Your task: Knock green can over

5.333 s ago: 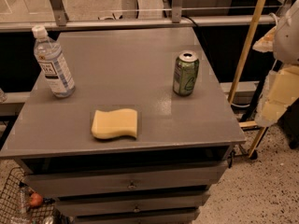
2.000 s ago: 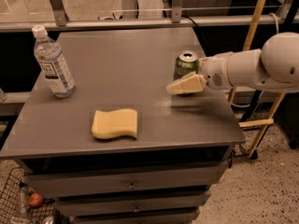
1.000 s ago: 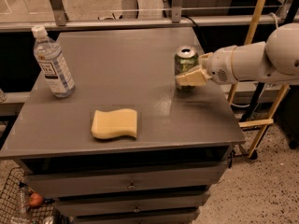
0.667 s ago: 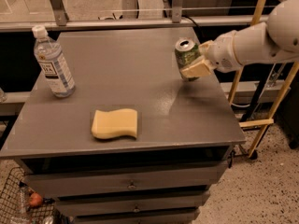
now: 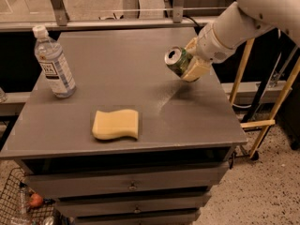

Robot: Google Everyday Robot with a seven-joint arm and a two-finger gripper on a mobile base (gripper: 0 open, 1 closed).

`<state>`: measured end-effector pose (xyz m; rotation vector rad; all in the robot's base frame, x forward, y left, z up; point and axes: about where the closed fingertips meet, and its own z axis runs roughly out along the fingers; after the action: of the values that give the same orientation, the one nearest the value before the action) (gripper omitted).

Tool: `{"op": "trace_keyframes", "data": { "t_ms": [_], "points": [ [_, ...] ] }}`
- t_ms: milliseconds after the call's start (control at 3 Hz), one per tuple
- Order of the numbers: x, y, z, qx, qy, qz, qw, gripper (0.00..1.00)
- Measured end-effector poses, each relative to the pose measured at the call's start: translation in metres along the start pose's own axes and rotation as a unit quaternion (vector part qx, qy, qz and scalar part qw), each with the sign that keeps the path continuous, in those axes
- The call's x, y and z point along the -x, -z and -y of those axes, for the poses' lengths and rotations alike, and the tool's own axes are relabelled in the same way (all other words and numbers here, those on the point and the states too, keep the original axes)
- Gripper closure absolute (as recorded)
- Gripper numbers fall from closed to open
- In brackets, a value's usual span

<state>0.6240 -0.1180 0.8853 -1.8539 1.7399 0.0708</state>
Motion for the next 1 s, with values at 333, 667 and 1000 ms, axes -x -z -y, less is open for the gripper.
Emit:
{"op": "trace_keyframes", "data": {
  "t_ms": [333, 667, 1000],
  "points": [
    [0.004, -0.018, -0.011, 0.050, 0.091, -0.079, 0.9914, 1.00],
    [0.007, -0.032, -0.020, 0.093, 0.169, -0.143, 0.9707, 1.00],
    [0.012, -0.041, -0.024, 0.122, 0.223, -0.177, 0.9508, 1.00]
  ]
}}
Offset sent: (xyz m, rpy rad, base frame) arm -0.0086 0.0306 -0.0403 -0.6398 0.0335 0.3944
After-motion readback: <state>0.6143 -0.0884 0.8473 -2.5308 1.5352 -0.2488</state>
